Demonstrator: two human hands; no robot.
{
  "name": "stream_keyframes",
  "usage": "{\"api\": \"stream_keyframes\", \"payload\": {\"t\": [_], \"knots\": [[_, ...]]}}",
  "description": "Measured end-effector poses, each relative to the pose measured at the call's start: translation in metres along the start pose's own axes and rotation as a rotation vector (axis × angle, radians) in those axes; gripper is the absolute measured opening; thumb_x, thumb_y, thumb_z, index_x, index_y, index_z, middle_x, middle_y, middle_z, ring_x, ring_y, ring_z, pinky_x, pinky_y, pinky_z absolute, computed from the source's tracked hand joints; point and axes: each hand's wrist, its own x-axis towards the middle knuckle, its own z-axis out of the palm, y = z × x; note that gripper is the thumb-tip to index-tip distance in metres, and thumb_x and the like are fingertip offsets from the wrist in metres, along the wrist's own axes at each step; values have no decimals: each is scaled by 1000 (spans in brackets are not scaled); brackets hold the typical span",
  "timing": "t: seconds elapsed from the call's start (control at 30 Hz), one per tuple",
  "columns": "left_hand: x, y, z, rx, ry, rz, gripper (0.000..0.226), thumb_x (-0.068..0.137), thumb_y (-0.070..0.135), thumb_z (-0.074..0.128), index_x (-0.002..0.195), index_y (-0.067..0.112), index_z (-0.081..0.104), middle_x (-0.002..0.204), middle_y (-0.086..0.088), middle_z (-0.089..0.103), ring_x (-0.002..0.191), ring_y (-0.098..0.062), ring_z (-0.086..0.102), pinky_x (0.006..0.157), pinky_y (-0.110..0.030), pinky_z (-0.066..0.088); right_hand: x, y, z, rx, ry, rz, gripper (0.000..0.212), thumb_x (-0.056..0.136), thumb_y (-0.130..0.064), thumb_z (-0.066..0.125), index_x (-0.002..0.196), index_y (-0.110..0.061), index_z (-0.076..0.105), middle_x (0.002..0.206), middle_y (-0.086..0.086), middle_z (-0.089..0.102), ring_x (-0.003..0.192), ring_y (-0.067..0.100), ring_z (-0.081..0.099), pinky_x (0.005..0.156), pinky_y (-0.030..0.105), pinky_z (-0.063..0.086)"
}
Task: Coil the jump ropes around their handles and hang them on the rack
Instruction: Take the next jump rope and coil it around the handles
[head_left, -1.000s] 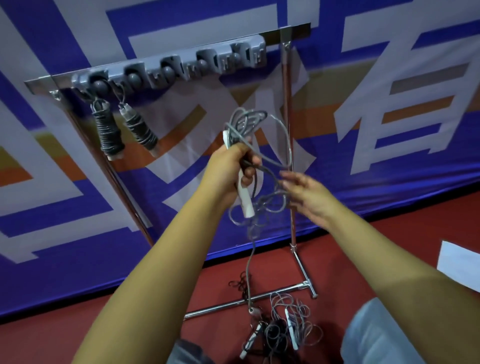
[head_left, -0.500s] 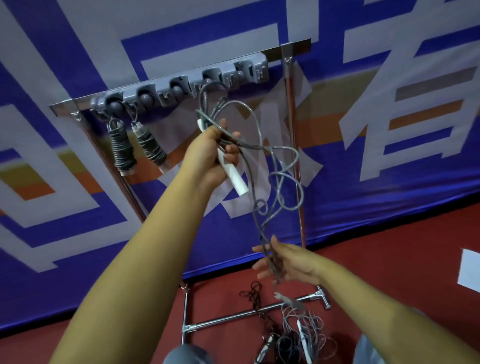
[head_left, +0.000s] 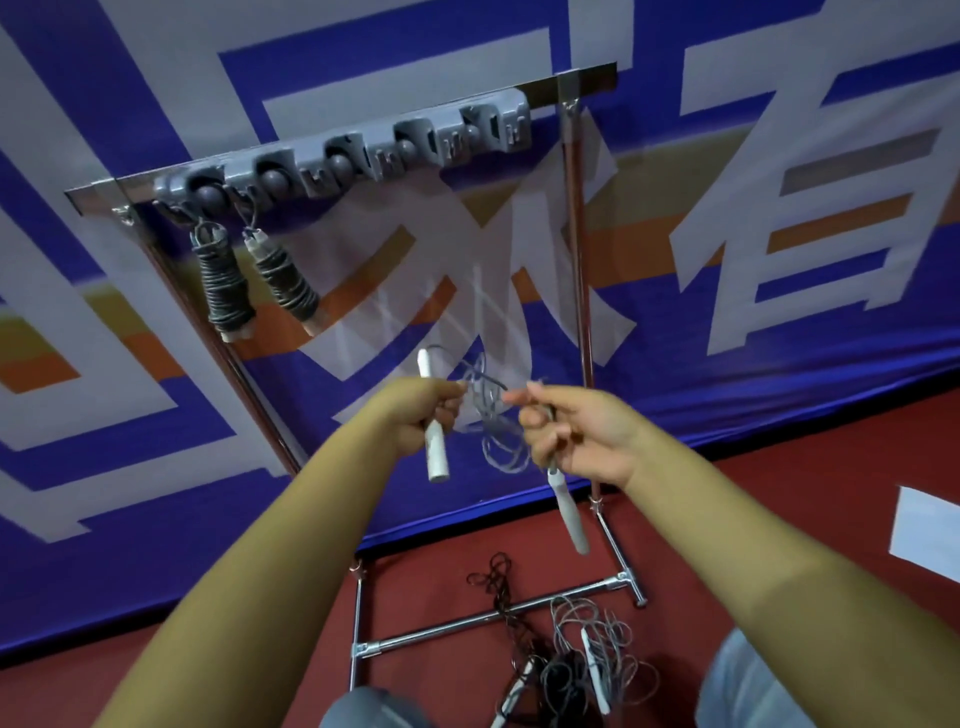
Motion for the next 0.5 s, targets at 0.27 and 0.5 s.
{"api": "stream_keyframes", "payload": {"t": [0.27,0.5], "knots": [[-35,-15,6,157,-203,196,24,98,19,49,117,8,60,102,-8,70,91,-16,67,74,-30,56,9,-10,19,-47,100,17,32,100,-19,41,102,2,65,94,17,67,93,25,66,94,47,48],[-44,-50,18,643,-177,642,47,98,29,48,137,35,23,131,-4,53,109,-14,59,88,-34,53,9,-14,37,-101,74,-33,33,98,-26,48,109,2,62,97,14,66,90,24,64,88,35,49]]}}
